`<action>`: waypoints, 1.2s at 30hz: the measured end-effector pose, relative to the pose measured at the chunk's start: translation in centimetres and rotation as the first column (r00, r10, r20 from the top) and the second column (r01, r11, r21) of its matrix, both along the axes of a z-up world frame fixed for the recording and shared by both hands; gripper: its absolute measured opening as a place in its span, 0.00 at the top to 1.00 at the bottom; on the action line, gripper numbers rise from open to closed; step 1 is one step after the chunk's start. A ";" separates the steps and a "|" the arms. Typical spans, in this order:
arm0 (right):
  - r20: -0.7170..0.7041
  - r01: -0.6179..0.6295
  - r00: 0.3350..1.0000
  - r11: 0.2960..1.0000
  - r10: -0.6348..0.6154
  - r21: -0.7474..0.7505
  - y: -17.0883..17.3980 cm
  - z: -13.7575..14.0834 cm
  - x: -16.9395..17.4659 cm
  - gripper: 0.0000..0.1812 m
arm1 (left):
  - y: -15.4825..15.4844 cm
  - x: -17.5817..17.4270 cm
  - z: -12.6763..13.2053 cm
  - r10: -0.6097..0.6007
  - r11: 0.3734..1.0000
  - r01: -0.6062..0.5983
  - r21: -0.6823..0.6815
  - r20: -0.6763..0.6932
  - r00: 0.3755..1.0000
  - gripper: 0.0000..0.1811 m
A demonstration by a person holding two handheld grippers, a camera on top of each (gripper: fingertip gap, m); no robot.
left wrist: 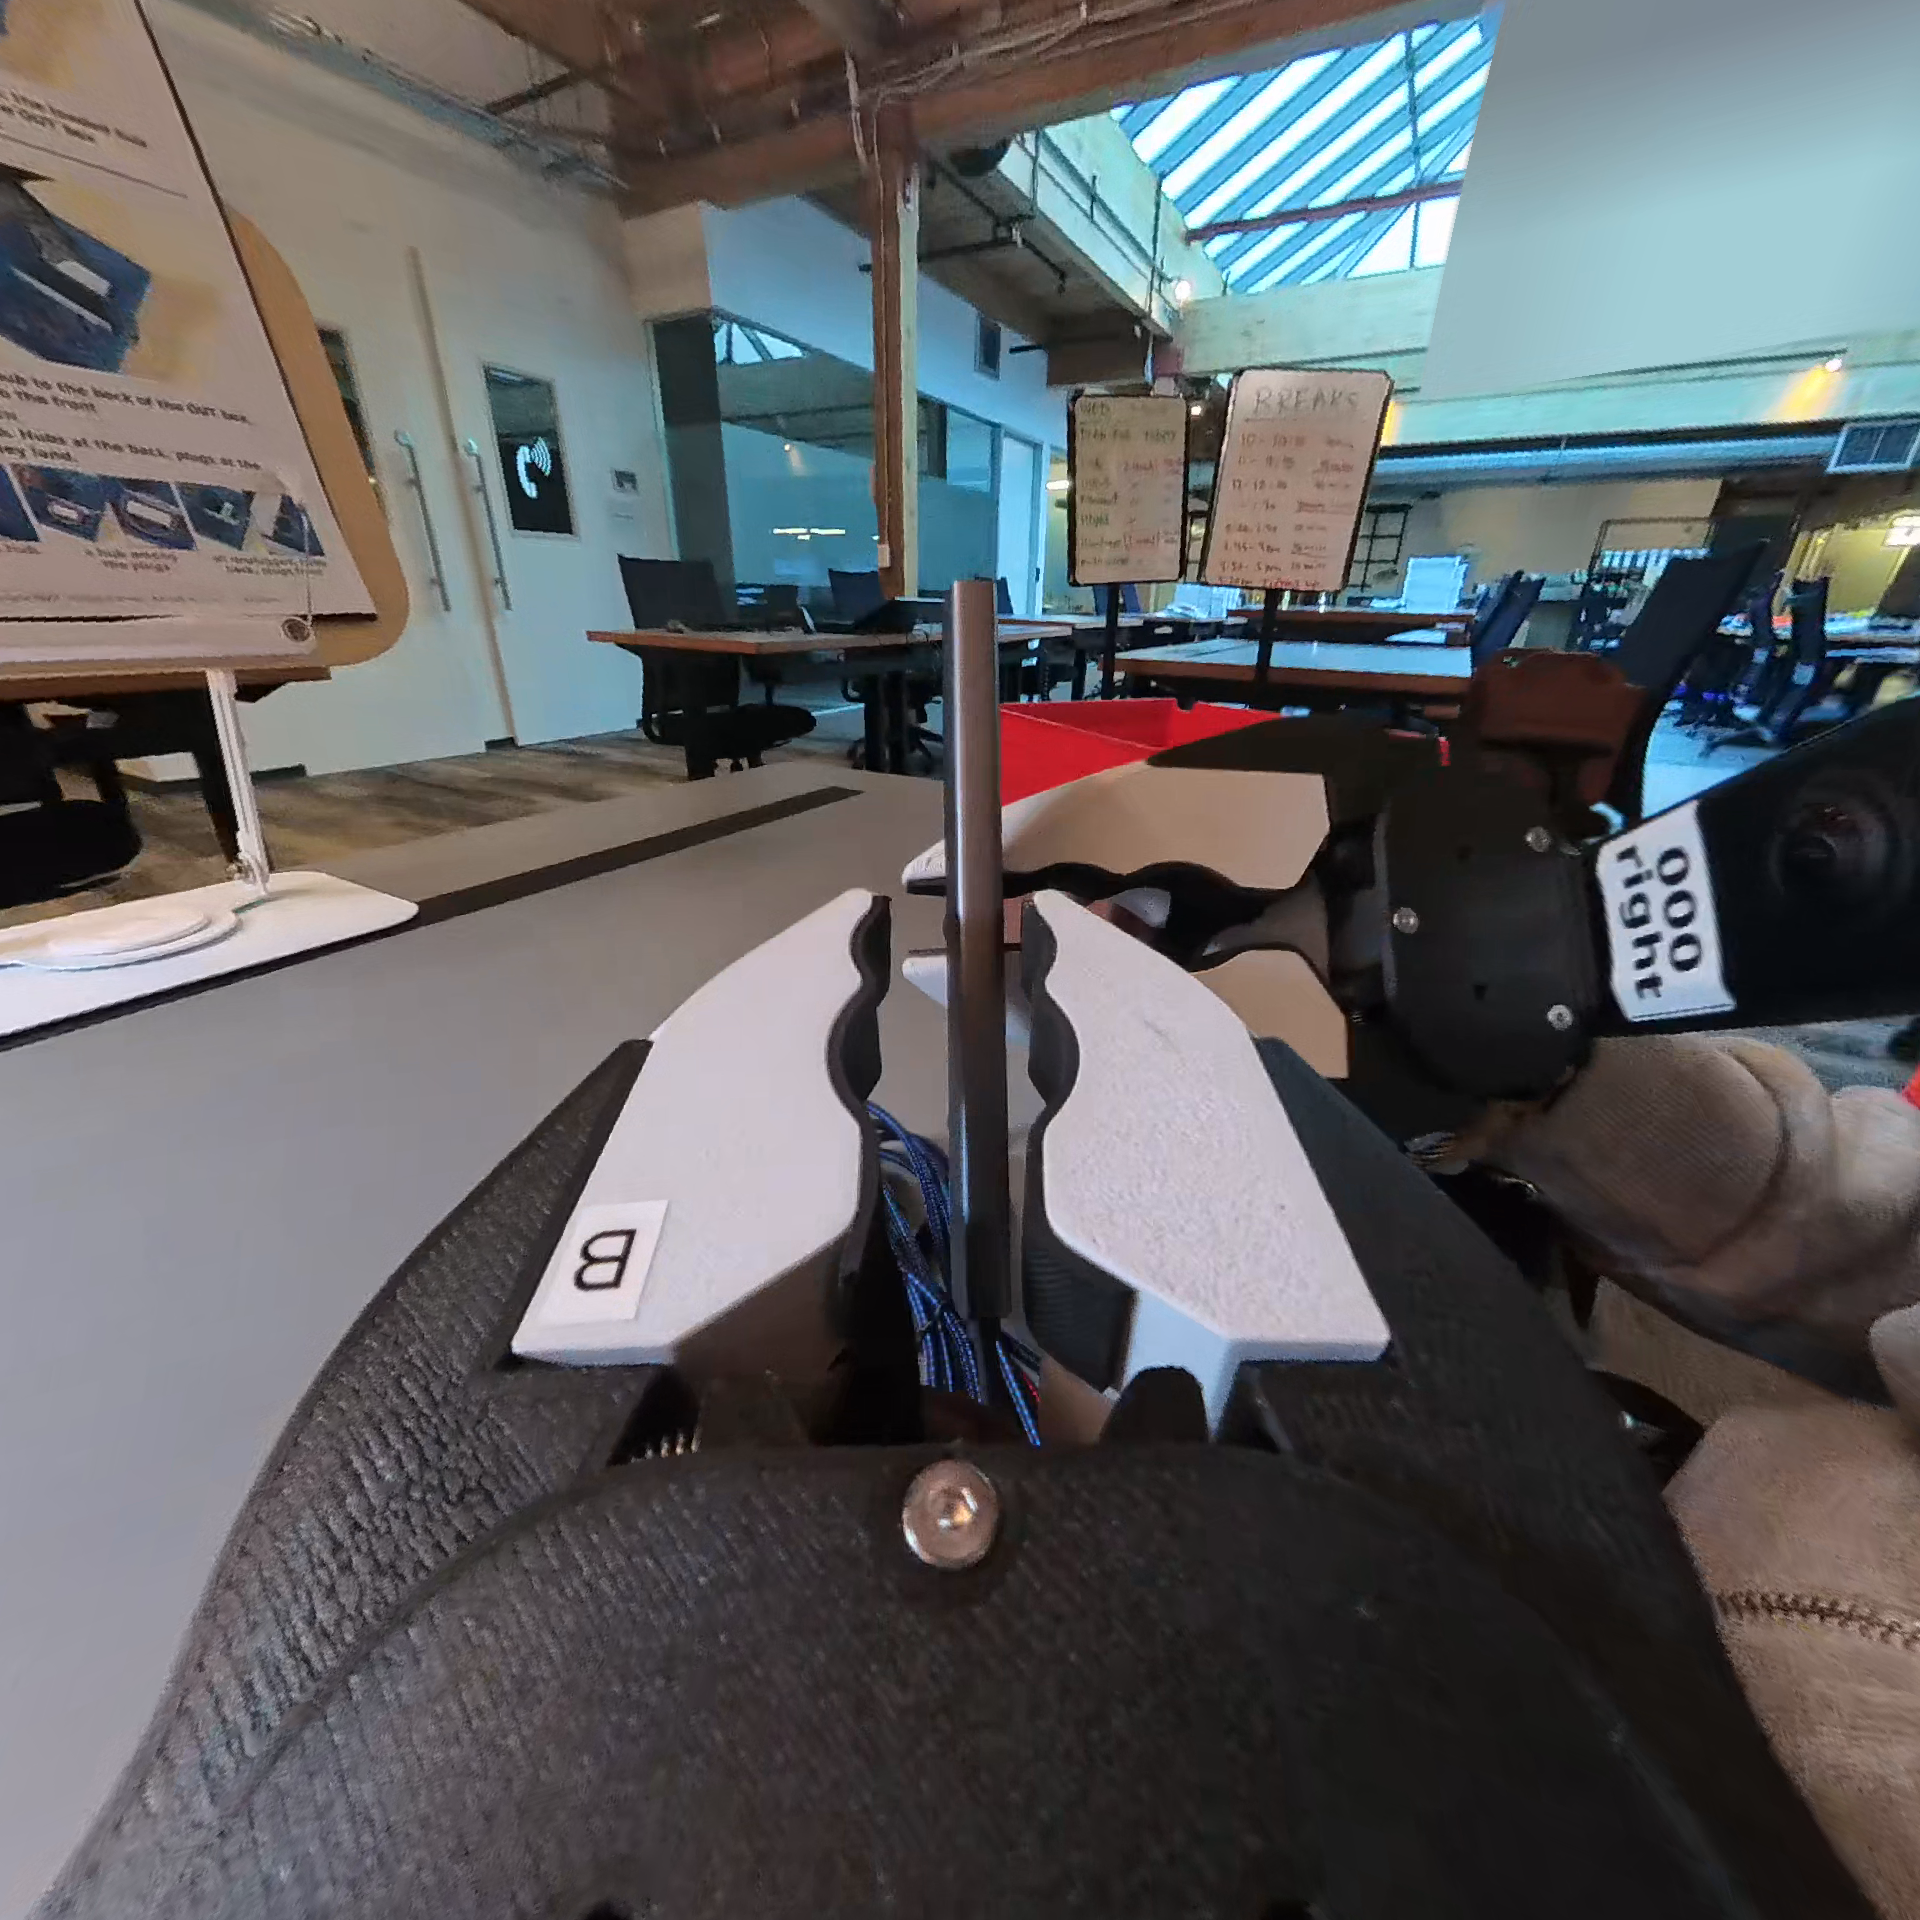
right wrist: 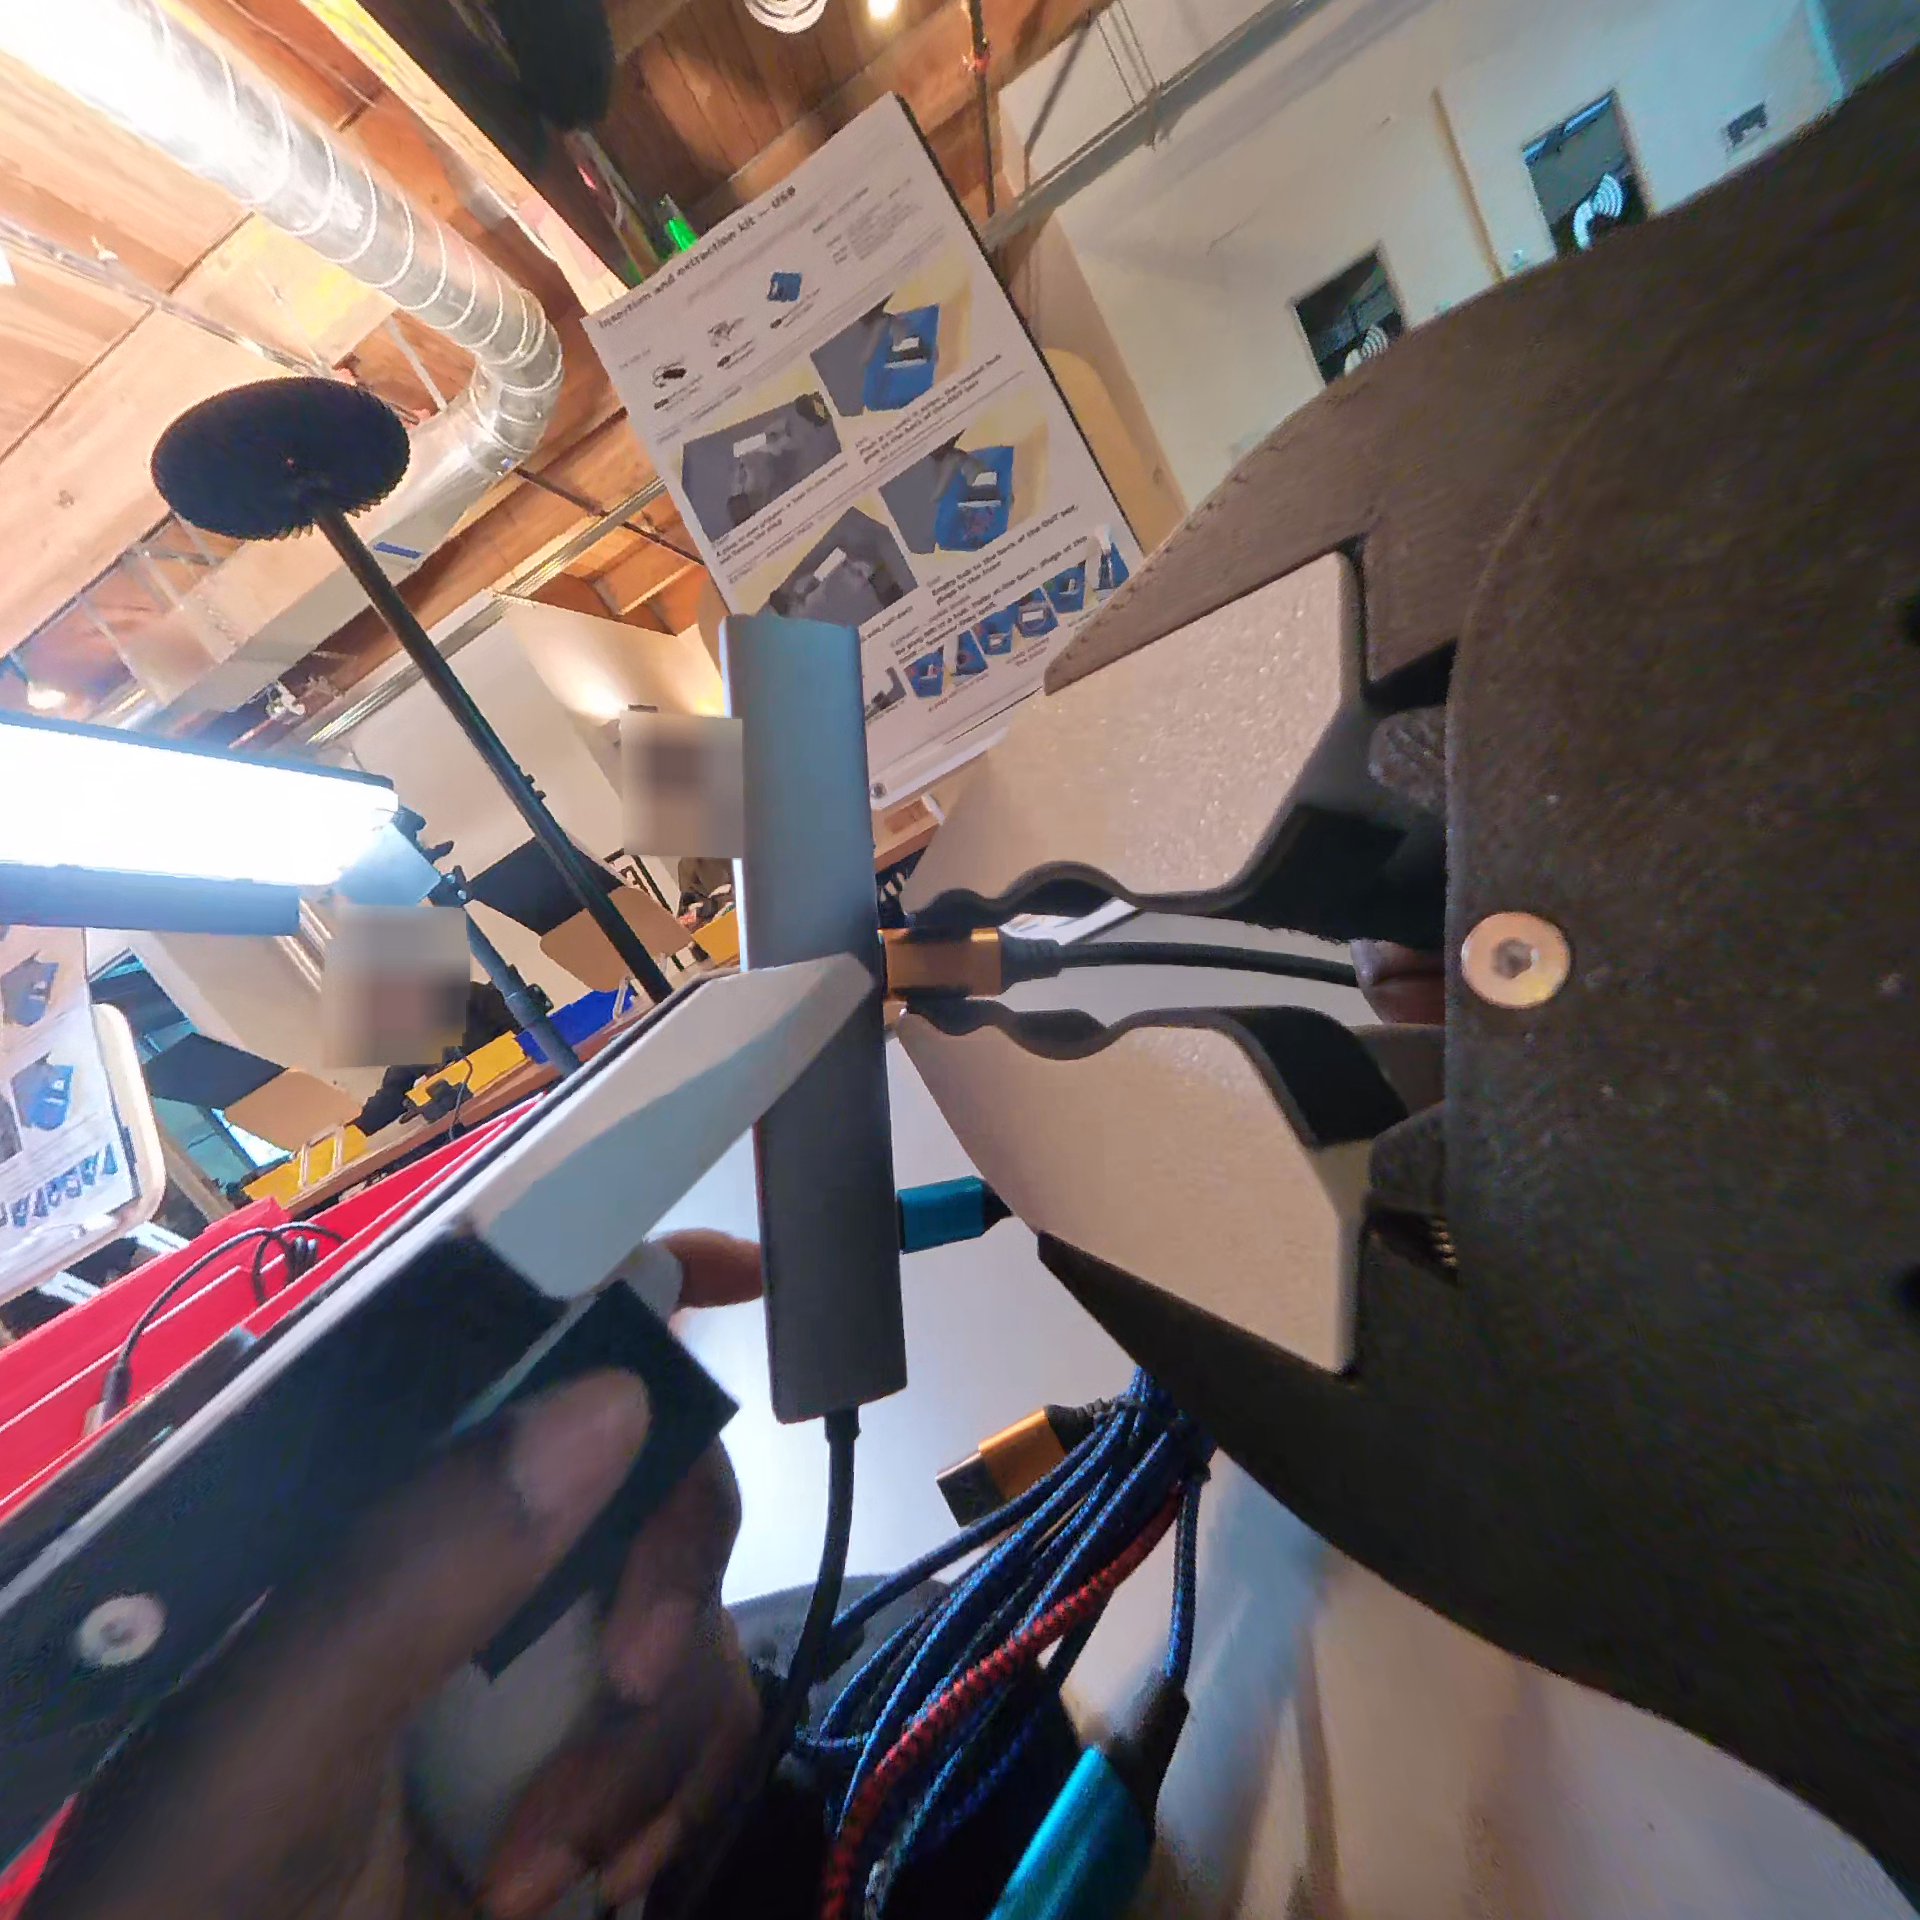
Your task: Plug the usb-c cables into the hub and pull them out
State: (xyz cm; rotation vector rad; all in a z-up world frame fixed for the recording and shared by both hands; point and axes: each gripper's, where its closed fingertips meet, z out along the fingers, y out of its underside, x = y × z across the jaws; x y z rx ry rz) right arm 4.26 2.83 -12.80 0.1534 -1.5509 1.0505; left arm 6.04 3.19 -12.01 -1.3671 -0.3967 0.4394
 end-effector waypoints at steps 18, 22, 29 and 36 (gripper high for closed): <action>0.187 0.006 0.982 0.999 0.003 -0.045 -0.7 -1.3 -1.1 0.93 | 0.0 -1.1 -0.9 0.157 0.982 -0.159 -0.105 -0.030 0.987 0.95; 0.278 0.015 0.961 0.994 0.016 -0.107 -0.9 -1.5 -1.3 0.92 | -0.3 -1.3 -0.9 0.152 0.986 -0.151 -0.078 0.009 0.988 0.95; 0.145 0.122 0.982 0.993 -0.120 -0.004 -1.6 -1.0 -1.1 0.93 | -1.3 -1.4 -0.2 0.082 0.995 -0.088 0.057 0.091 0.992 0.95; 0.044 0.065 0.996 0.978 -0.075 0.199 -1.0 -1.5 -2.0 0.93 | -0.9 -1.8 -0.8 0.153 0.988 -0.151 -0.035 0.061 0.986 0.95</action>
